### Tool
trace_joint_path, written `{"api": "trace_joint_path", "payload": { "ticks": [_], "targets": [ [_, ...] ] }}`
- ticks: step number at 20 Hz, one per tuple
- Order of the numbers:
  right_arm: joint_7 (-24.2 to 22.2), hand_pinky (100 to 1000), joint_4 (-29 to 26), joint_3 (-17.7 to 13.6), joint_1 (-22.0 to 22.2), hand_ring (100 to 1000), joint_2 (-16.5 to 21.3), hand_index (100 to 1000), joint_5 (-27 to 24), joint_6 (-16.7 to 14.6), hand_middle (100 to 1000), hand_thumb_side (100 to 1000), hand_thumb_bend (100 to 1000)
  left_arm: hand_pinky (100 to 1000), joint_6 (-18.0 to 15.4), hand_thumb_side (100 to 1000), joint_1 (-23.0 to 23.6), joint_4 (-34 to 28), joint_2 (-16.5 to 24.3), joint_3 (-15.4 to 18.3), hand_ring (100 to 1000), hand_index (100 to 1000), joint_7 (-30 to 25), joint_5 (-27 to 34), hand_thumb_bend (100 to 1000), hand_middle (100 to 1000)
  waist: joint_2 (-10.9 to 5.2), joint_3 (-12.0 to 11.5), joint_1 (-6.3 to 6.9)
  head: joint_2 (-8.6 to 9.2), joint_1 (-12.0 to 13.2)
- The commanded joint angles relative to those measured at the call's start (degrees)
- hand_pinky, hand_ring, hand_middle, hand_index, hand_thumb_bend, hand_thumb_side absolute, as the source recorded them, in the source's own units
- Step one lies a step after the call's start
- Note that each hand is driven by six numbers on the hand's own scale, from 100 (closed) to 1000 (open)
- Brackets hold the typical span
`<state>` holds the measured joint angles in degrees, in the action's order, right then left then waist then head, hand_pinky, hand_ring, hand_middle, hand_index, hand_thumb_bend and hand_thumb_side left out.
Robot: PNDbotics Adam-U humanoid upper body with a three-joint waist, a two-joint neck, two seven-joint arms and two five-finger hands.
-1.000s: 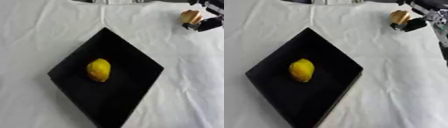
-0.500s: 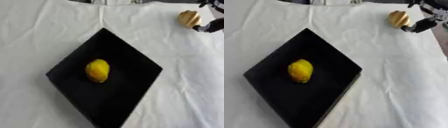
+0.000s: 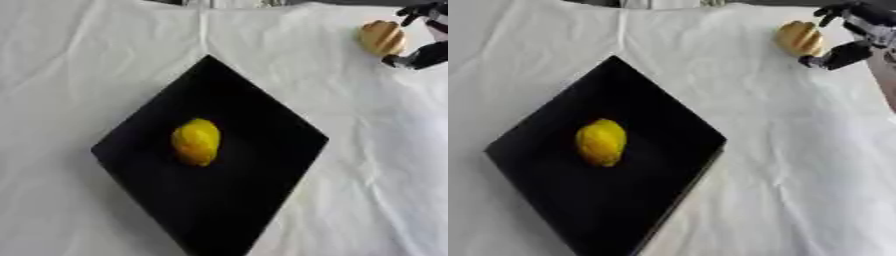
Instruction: Pick up objects on the table and place them in the box.
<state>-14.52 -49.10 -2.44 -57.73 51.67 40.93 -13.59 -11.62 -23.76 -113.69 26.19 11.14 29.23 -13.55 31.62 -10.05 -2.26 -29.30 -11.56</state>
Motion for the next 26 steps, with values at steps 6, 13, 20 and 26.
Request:
{"api": "trace_joint_path", "payload": {
  "ticks": [6, 13, 20, 26],
  "targets": [
    [1.96, 875, -0.6, -0.65, -0.72, 974, 1.81, 939, -1.47, 1.8, 742, 320, 260, 825, -0.04, 525, -0.88, -0.9, 1.28, -0.01, 762, 879, -0.67, 0.12, 375, 758, -0.57, -0.45, -0.18, 1.56, -0.63],
    [3.28, 821, -0.27, -0.5, -0.27, 859, 1.7, 835, 0.07, 3.16, 538, 209, 100, 825, -0.08, 530, -1.16, -0.9, 1.13, -0.07, 762, 878, -1.02, 0.24, 372, 757, 0.02, -0.66, -0.41, 2.19, -1.33],
    [4.09, 781, -2.03, -0.19, 0.08, 779, 1.43, 719, -1.69, 1.01, 414, 129, 100, 825, 0.11, 529, -1.03, -0.9, 1.02, 0.0, 761, 879, -1.28, 0.37, 370, 757, -0.26, -0.54, -0.53, 1.46, -1.33],
    [9.68, 678, -6.85, 0.91, 0.4, 589, 1.97, 547, -2.88, 0.82, 287, 107, 100, 825, 0.36, 524, -0.75, -0.9, 1.01, -0.03, 761, 878, -1.28, 0.56, 374, 756, -1.87, -0.04, -0.61, -0.15, -1.1]
  ]
}}
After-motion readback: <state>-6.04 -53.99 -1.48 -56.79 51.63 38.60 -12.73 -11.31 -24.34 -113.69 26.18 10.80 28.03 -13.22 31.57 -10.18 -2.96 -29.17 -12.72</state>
